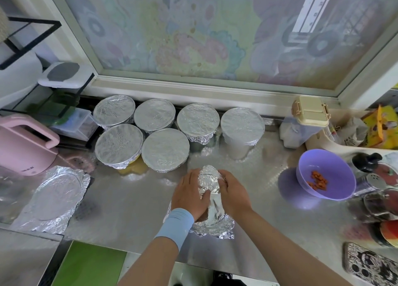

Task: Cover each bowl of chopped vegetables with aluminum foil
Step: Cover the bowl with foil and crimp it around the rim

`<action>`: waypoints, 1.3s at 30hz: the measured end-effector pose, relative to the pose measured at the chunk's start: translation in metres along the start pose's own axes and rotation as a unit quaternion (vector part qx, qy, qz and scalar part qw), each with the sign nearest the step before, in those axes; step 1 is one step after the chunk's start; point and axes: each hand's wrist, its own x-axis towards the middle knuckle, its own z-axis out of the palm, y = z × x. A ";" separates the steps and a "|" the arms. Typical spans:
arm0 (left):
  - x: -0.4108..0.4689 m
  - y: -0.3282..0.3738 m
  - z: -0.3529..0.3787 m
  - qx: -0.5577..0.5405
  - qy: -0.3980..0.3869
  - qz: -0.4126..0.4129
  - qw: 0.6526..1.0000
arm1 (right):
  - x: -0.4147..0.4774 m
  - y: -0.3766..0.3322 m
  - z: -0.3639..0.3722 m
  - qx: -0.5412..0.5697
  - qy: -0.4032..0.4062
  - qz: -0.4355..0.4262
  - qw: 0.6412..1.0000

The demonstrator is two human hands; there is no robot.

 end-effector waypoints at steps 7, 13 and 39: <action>0.008 0.000 -0.005 -0.039 -0.026 -0.040 0.998 | 0.010 -0.001 -0.003 -0.001 -0.033 0.026 0.999; 0.015 -0.007 -0.007 -0.001 -0.026 0.039 0.999 | -0.005 -0.012 -0.008 -0.227 0.037 -0.069 0.971; 0.008 -0.005 0.001 -0.038 -0.041 0.043 0.998 | -0.037 -0.012 -0.019 -0.331 -0.022 -0.070 0.941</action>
